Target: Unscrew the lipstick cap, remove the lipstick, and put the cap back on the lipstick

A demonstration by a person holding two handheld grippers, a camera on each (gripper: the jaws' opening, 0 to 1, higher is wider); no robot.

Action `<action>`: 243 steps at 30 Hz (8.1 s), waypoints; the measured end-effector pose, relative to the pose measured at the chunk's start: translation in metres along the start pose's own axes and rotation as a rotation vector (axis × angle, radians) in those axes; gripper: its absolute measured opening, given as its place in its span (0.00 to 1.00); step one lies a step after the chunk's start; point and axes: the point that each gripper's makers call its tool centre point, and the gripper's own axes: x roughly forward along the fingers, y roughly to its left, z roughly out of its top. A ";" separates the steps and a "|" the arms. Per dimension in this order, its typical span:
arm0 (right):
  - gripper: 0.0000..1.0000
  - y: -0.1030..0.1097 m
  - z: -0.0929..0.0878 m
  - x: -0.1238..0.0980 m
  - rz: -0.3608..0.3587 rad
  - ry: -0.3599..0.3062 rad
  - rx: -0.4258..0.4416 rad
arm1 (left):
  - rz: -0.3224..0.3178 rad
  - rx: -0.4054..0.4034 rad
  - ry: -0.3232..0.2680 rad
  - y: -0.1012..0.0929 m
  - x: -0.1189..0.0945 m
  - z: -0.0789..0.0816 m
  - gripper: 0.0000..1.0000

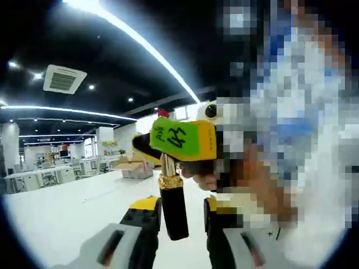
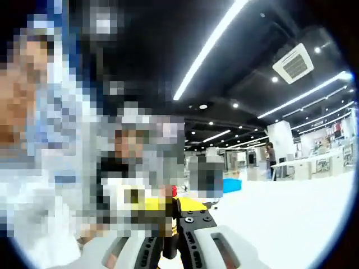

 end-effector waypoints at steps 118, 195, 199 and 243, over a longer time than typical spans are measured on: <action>0.06 0.037 0.003 0.012 0.171 -0.059 -0.025 | -0.095 -0.082 -0.039 -0.018 -0.006 0.014 0.13; 0.06 0.030 0.014 -0.001 0.174 -0.076 0.123 | -0.185 -0.182 -0.015 -0.030 -0.008 0.012 0.12; 0.06 0.022 0.008 0.002 0.104 -0.046 0.064 | -0.054 -0.071 0.042 -0.014 -0.005 0.002 0.12; 0.06 0.040 0.006 -0.003 0.243 -0.025 0.106 | -0.297 -0.236 0.010 -0.048 -0.006 0.004 0.39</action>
